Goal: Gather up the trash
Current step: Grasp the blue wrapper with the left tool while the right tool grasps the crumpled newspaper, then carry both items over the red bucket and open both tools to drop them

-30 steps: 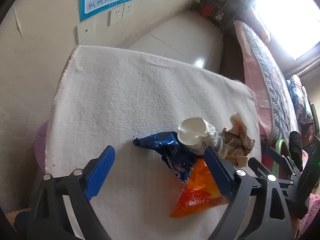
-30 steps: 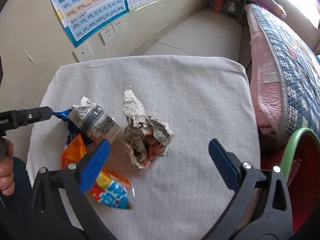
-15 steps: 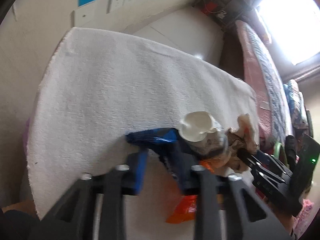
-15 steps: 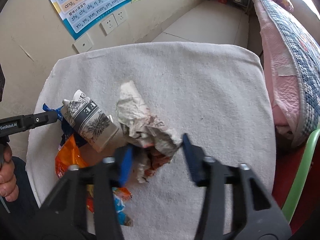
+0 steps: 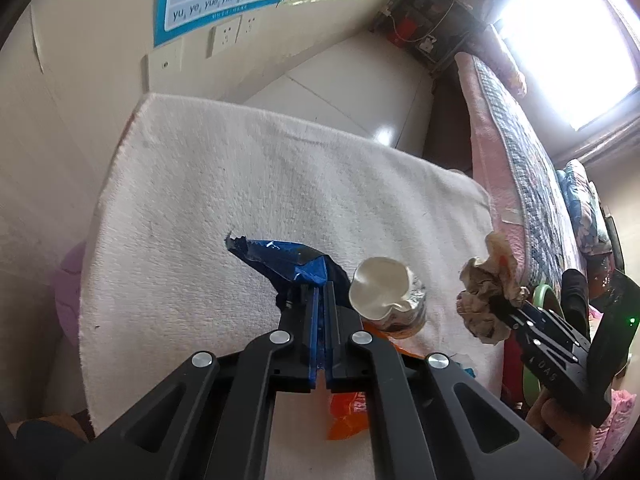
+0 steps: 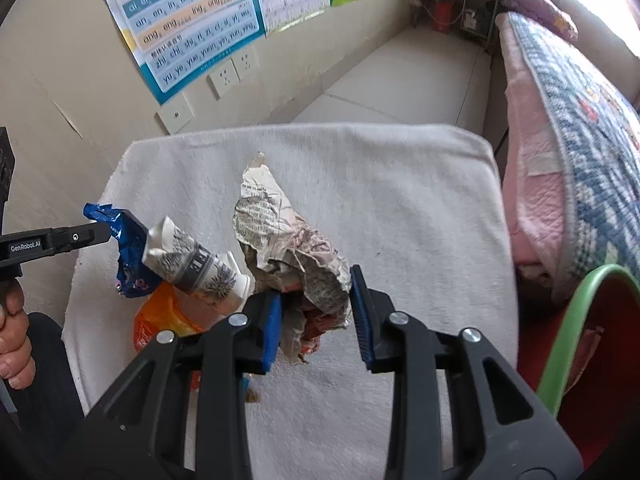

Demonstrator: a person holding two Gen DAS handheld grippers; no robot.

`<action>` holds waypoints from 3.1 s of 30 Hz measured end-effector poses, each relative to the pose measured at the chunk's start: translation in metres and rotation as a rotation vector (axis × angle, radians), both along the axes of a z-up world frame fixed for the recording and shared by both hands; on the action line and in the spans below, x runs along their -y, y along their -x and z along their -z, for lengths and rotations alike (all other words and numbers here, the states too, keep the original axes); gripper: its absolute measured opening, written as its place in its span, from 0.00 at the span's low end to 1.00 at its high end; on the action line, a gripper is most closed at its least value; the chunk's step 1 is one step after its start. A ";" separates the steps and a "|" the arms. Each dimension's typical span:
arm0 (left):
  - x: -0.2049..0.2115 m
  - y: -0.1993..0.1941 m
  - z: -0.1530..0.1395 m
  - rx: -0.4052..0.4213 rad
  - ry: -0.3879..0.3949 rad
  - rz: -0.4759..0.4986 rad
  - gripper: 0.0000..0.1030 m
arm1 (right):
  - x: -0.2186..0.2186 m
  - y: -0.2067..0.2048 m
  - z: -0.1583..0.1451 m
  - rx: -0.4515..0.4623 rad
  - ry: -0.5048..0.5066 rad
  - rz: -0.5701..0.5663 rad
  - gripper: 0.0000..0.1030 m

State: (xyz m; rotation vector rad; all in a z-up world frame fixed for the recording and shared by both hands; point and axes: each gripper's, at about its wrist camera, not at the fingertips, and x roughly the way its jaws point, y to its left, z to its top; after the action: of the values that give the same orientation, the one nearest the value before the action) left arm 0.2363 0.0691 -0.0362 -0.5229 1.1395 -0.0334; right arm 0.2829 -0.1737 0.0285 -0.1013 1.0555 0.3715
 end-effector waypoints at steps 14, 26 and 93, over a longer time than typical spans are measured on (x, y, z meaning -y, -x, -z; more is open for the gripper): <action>0.005 0.029 -0.054 0.102 -0.089 0.036 0.00 | 0.000 0.031 -0.045 0.084 -0.053 0.006 0.30; 0.030 0.046 -0.093 0.166 -0.120 0.105 0.00 | 0.016 0.055 -0.075 0.142 -0.087 0.021 0.30; 0.419 -0.003 -0.132 0.212 -0.058 0.780 0.37 | 0.330 0.110 -0.073 0.145 -0.056 0.557 0.51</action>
State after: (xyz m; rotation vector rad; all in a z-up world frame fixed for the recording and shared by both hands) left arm 0.2396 -0.3497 0.0958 0.0036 1.0719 -0.7116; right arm 0.1725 -0.5034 0.1011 0.2119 0.8858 -0.1098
